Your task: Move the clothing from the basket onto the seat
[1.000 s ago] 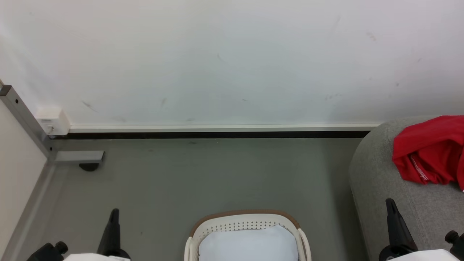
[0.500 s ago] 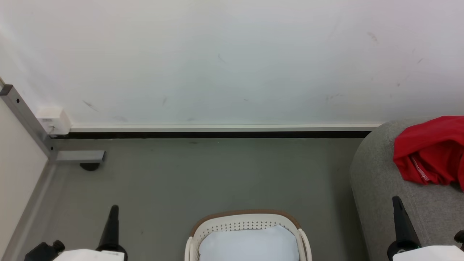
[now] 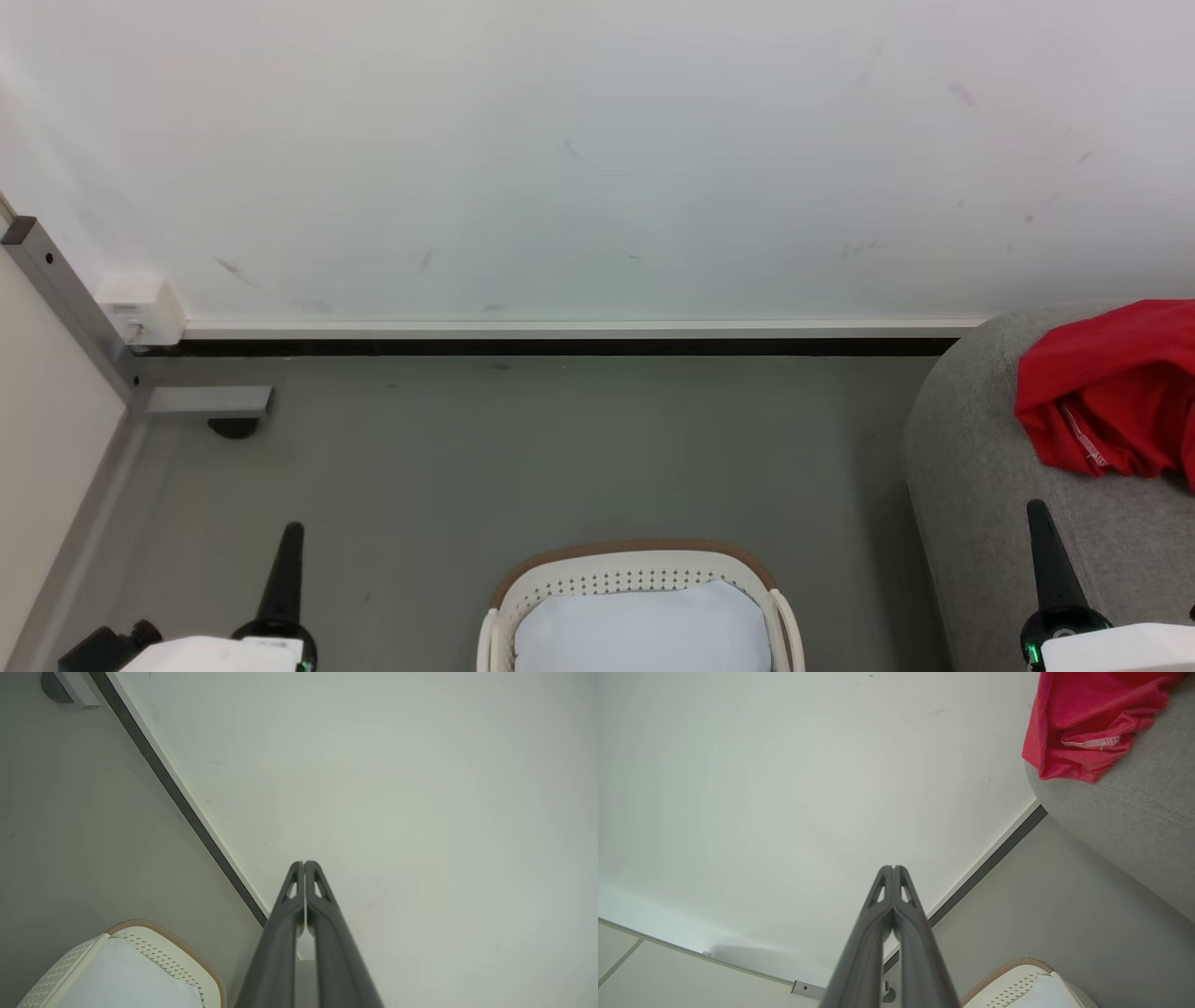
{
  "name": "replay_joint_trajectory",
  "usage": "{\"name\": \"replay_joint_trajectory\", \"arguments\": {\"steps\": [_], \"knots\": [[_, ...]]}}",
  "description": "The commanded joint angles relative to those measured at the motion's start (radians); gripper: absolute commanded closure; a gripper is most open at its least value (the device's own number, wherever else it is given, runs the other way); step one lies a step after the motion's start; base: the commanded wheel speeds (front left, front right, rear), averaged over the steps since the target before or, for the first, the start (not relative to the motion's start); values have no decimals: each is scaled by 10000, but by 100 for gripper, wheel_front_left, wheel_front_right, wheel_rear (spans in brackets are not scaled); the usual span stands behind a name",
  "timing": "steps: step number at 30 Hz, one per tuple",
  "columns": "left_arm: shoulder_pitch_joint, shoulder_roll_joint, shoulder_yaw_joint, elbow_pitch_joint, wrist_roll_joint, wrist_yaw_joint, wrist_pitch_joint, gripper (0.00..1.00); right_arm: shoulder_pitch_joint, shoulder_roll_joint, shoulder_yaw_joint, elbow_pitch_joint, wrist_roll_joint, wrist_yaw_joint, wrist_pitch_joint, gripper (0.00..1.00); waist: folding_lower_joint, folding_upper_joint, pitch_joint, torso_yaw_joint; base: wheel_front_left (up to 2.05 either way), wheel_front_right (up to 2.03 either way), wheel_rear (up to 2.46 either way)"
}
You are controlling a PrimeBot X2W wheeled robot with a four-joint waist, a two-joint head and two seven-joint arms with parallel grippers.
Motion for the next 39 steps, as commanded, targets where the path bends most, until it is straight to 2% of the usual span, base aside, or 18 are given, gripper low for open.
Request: {"name": "replay_joint_trajectory", "arguments": {"steps": [1,39], "knots": [[-213,4,70,-102,-198,14,74,100,-188,-89,-58,-58,286,-11,37,100,-1,0,0,3,0,0,0],[-433,-80,354,-110,-3092,31,915,100,-365,-391,-260,111,3596,-18,557,100,-2,0,3,81,0,0,0]]}}
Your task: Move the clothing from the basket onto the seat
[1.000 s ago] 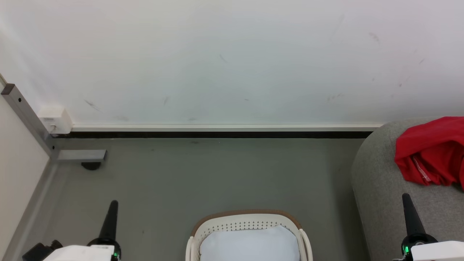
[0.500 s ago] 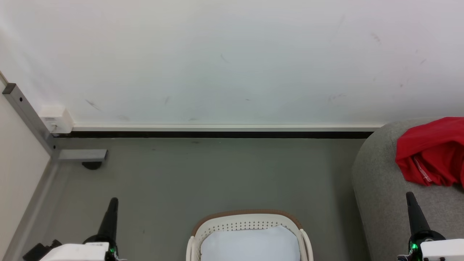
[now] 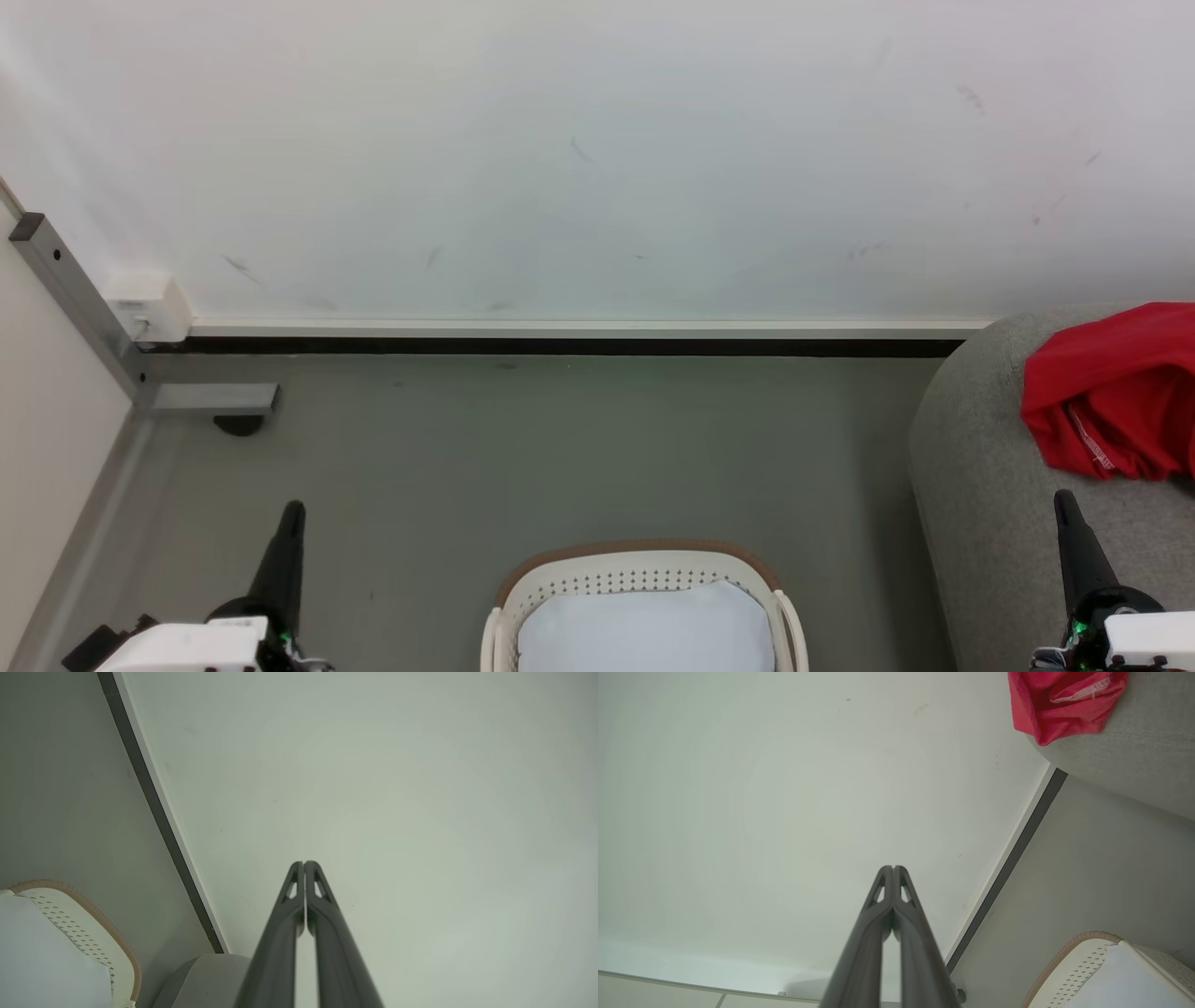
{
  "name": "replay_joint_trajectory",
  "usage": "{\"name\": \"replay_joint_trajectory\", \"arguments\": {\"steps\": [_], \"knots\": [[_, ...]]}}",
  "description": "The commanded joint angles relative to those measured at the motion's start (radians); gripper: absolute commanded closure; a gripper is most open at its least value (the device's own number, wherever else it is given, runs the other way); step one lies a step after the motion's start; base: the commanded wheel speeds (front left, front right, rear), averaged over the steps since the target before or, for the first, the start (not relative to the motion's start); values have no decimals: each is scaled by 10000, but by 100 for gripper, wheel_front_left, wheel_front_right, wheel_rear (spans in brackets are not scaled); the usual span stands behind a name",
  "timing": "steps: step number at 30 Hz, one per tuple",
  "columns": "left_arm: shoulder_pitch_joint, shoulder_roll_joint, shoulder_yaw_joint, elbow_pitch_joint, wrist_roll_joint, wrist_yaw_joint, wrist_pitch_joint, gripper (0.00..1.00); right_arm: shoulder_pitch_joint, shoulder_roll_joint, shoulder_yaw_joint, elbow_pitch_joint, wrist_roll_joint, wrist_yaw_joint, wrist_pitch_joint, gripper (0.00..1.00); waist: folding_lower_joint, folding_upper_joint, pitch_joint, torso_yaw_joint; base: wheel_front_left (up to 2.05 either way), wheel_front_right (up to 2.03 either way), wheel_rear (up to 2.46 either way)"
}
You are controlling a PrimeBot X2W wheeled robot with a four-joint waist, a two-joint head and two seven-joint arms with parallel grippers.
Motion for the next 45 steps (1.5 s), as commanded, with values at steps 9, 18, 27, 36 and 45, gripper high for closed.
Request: {"name": "replay_joint_trajectory", "arguments": {"steps": [9,18,27,36,45], "knots": [[-170,14,109,-61,-713,23,204,100,-154,-140,-87,55,735,-19,116,100,-1,0,1,18,0,0,0],[-208,-8,158,-60,-1256,29,356,100,-191,-212,-116,83,1369,-21,226,100,-1,0,1,38,0,0,0],[-206,-9,156,-59,-1256,29,370,100,-178,-223,-89,76,1397,-21,182,100,-1,0,2,39,0,0,0],[-205,-9,156,-58,-1256,28,370,100,-174,-237,-68,70,1410,-21,169,100,-1,0,2,39,0,0,0],[-205,-9,156,-59,-1256,28,370,100,-173,-245,-48,64,1430,-21,155,100,-1,0,2,39,0,0,0]]}}
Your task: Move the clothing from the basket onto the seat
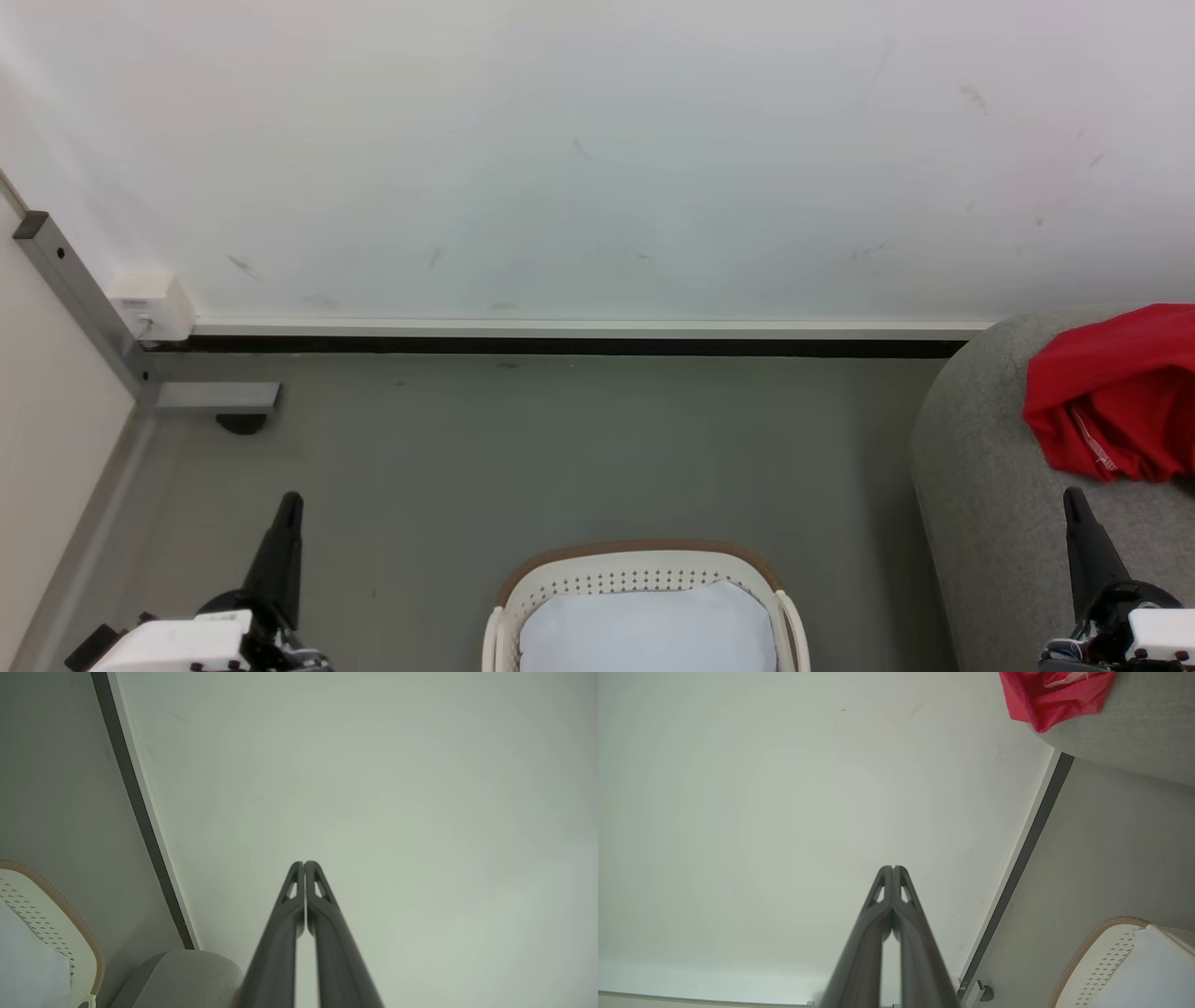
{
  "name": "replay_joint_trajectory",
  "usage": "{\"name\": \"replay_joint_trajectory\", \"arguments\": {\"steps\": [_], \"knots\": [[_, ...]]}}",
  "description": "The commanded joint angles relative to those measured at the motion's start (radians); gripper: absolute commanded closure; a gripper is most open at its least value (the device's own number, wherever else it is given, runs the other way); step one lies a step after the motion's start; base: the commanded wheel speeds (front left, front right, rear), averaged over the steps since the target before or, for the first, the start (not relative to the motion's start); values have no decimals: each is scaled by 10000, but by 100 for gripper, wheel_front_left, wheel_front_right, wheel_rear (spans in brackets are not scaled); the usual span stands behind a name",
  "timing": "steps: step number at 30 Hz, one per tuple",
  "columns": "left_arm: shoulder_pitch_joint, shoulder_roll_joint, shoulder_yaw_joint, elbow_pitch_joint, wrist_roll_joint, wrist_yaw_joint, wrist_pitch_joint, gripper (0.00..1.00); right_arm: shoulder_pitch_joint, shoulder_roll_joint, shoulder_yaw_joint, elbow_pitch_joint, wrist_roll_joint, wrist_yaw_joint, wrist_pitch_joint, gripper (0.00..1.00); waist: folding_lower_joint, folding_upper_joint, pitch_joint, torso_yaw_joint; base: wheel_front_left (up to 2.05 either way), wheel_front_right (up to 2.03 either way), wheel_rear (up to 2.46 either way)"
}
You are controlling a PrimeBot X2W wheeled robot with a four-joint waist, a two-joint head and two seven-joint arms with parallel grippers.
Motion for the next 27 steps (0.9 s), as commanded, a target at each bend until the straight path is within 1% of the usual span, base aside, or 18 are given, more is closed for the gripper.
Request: {"name": "replay_joint_trajectory", "arguments": {"steps": [1,27], "knots": [[-94,18,29,-40,-121,26,42,100,-90,-85,-12,20,58,-21,-17,100,0,-1,0,-1,0,0,0],[-93,19,28,-41,-121,26,42,100,-88,-108,38,4,105,-21,-61,100,0,-1,0,-1,0,0,0]]}}
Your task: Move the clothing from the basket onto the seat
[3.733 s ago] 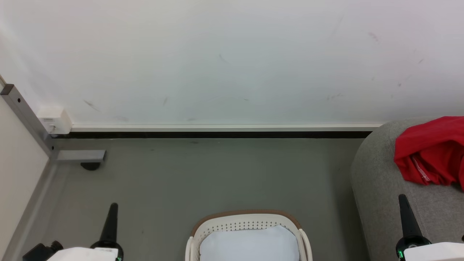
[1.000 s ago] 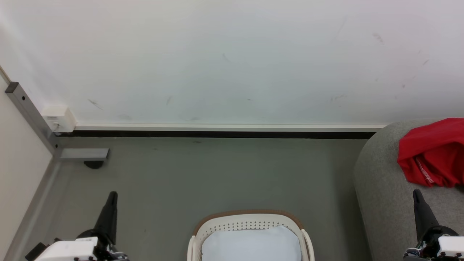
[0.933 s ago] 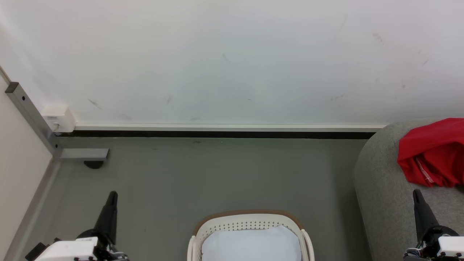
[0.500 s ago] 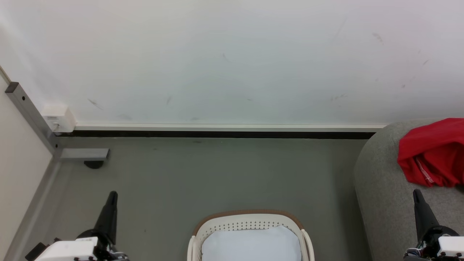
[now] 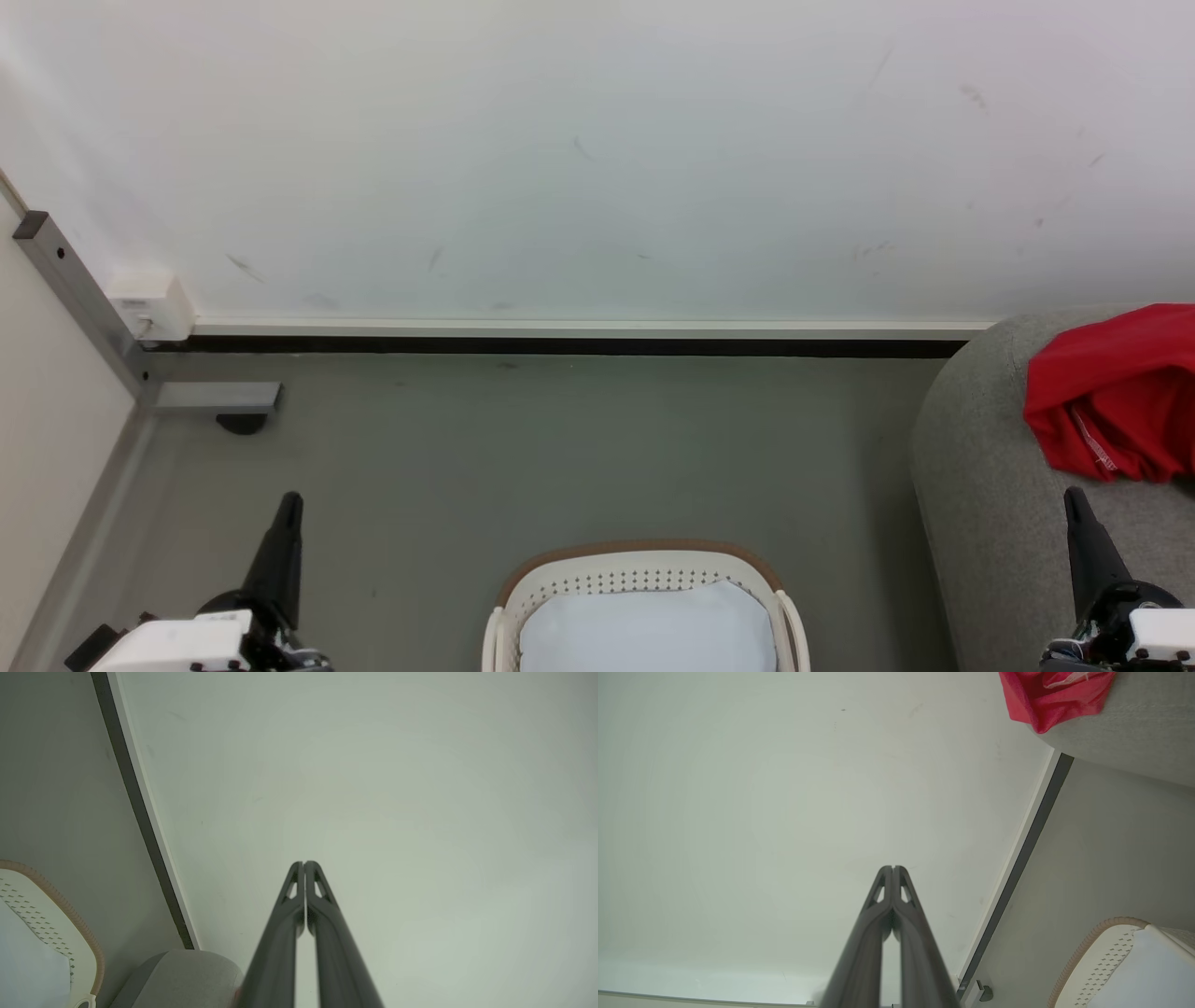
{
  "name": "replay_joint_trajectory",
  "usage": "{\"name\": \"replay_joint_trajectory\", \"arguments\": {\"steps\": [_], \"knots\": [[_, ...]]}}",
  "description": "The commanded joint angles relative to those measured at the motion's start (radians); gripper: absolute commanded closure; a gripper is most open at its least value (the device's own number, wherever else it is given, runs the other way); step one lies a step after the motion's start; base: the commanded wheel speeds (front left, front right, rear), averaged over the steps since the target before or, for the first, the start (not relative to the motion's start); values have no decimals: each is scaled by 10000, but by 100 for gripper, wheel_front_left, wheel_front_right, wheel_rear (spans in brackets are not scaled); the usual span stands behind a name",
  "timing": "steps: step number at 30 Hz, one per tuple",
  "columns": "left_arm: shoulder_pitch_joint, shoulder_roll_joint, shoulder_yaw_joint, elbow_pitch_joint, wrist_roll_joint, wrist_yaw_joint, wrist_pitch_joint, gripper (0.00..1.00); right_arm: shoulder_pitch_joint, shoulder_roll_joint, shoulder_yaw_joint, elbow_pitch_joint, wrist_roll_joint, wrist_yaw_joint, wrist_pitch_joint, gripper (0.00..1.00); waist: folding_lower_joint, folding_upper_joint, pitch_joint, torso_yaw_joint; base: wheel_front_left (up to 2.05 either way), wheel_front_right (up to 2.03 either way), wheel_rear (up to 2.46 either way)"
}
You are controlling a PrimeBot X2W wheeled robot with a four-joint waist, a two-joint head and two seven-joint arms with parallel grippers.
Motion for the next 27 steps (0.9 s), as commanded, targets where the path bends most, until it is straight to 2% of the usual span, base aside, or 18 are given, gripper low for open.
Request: {"name": "replay_joint_trajectory", "arguments": {"steps": [1,27], "knots": [[-92,21,26,-41,-117,26,42,100,-87,-59,-1,6,75,-21,-32,100,1,0,0,0,0,0,0],[-92,21,26,-40,-117,27,42,100,-85,-88,45,-8,115,-21,-72,100,1,0,0,0,0,0,0]]}}
